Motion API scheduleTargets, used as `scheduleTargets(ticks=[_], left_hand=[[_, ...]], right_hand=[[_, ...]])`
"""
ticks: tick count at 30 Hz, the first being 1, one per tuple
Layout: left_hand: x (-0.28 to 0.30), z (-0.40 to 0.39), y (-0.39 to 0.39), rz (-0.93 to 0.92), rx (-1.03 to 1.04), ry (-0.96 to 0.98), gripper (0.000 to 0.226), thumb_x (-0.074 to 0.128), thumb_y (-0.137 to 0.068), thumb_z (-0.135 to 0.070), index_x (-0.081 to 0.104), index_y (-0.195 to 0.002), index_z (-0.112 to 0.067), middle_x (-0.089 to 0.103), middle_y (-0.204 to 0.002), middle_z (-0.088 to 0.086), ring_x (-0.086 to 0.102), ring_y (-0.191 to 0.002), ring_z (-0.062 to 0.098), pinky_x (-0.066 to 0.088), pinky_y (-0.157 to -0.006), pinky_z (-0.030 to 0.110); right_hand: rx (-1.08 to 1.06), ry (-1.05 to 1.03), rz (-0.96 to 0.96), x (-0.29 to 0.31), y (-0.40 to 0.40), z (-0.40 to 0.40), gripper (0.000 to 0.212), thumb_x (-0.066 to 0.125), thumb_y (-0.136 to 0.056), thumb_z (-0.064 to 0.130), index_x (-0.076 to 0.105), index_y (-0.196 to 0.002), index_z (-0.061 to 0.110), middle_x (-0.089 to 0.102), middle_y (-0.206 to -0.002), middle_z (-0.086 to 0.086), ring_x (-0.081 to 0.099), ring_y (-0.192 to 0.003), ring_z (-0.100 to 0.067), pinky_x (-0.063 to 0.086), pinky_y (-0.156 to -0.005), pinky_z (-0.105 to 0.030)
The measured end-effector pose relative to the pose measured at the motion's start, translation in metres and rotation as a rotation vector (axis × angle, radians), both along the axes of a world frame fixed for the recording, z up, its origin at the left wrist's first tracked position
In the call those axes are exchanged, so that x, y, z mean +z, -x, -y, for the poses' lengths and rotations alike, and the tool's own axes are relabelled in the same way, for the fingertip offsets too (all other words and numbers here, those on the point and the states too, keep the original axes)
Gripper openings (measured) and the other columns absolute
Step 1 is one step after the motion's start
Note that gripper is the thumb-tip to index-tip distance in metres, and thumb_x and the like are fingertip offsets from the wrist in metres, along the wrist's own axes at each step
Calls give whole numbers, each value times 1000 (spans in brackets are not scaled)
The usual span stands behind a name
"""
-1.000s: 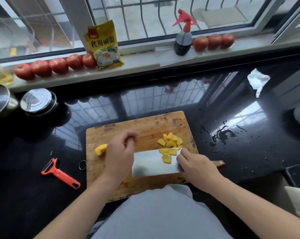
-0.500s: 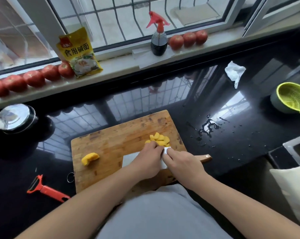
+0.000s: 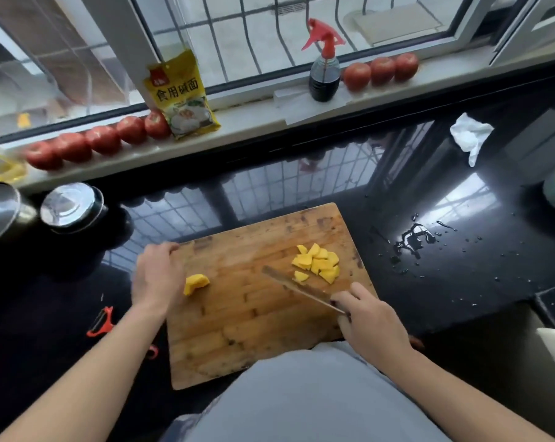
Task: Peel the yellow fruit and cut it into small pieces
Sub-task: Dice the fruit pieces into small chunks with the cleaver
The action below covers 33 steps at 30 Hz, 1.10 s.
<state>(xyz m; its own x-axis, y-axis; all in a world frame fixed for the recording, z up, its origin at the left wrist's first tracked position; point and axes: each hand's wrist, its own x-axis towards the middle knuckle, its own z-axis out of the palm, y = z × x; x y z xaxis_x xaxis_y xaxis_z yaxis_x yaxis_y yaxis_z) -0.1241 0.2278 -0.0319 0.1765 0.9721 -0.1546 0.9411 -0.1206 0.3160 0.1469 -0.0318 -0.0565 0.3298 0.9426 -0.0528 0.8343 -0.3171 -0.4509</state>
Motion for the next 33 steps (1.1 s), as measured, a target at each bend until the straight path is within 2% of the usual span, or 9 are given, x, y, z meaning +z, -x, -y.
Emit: scheduleTargets(ticks=[3,7,11,18,21,23,26,30,33], left_hand=[[-7,-7,51,-340,-343,8,38,56,-94,-30,66,-120,-6,59,-117,15,60,-104,39,55,-85,52],[-14,-2,47,-282,-583,242,65,60,-97,-50,38,-154,-27,44,-148,0,56,-127,24,52,-101,38],[-31,3,29,-230,-459,274,37,61,-99,-37,54,-134,-27,55,-130,-1,59,-119,25,51,-97,40],[-34,74,-17,465,144,732,12,68,-100,-24,65,-111,-21,67,-114,5,65,-97,20,60,-82,38],[-21,87,-24,1069,591,1115,19,57,-106,-15,62,-122,-5,63,-116,20,69,-94,30,64,-78,42],[-18,88,-21,1191,653,1181,28,53,-107,-16,61,-129,0,62,-112,19,70,-89,28,63,-68,34],[-18,83,-15,1013,521,1046,27,55,-106,-14,61,-132,-10,63,-117,15,67,-93,26,58,-73,31],[-34,80,-2,176,-64,161,28,63,-100,-12,64,-126,-20,55,-125,1,57,-99,17,42,-78,25],[-55,89,5,75,-307,-54,23,63,-98,-9,61,-120,-15,53,-128,7,59,-105,22,53,-79,31]], right_hand=[[-155,-26,-133,2,13,-15,12,68,-92,20,75,-102,22,49,-79,12,52,-65,-9,51,-53,-32],[-216,1,-163,11,21,-30,10,65,-94,24,75,-97,24,48,-76,11,53,-69,-9,51,-55,-35],[-216,33,-191,19,32,-37,9,66,-95,23,76,-96,23,50,-79,10,52,-72,-7,39,-54,-22],[-242,149,-154,25,47,-31,14,62,-99,27,74,-102,21,52,-83,8,50,-74,-5,31,-53,-14],[-224,195,-175,22,48,-31,13,61,-99,27,73,-96,23,51,-83,8,51,-75,-7,35,-55,-16],[-212,221,-184,21,49,-32,13,60,-99,27,68,-89,27,50,-82,8,51,-75,-7,37,-56,-18],[-196,256,-203,20,50,-37,17,60,-100,27,60,-84,33,50,-83,8,52,-76,-8,40,-57,-18],[-169,254,-222,20,50,-42,13,60,-100,27,62,-88,33,50,-85,9,52,-76,-8,37,-57,-15],[-141,237,-199,21,54,-46,13,58,-101,28,69,-94,29,49,-86,10,51,-76,-7,39,-57,-18]])
